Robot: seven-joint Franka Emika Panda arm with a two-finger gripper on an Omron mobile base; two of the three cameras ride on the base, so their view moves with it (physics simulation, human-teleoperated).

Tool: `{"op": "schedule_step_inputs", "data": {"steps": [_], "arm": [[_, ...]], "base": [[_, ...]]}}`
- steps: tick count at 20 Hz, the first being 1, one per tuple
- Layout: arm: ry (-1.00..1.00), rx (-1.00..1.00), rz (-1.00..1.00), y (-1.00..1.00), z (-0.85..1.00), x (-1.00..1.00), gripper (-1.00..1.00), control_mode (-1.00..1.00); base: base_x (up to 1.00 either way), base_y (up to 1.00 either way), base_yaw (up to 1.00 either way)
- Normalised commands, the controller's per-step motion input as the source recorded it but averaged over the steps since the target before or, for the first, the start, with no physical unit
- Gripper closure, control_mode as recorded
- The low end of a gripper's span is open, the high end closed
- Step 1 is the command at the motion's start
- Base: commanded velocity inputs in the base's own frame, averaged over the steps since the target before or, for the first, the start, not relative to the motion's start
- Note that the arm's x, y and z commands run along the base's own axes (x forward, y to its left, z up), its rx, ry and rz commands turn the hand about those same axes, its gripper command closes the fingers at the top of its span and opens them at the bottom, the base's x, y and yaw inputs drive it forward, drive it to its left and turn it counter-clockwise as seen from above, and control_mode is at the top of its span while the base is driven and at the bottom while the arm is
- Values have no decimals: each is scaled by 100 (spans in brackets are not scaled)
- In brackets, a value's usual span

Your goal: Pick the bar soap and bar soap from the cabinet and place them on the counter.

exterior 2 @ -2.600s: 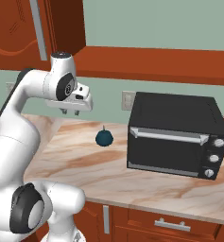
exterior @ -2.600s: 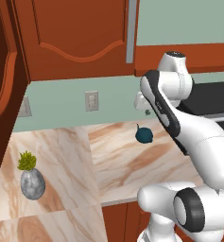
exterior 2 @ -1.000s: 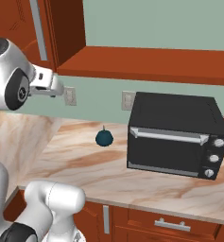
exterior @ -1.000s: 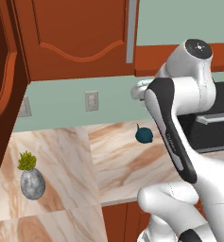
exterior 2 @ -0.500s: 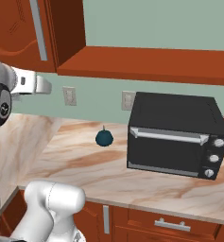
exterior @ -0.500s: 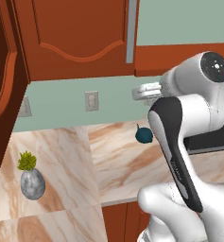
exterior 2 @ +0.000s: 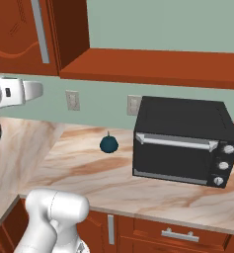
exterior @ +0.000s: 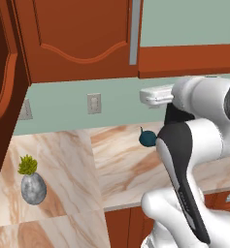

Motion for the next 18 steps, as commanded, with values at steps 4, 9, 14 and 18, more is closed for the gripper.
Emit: {"op": "schedule_step_inputs", "data": {"steps": [4,9,14,18], "arm": [[-28,-2,0,10,20,-2,-100,-100],[-26,0,0,8,22,-2,-100,-100],[-26,0,0,2,30,-1,-100,-100],[-15,0,0,0,32,0,-100,-100]], "base": [[0,0,0],[0,0,0],[0,0,0],[0,0,0]]}}
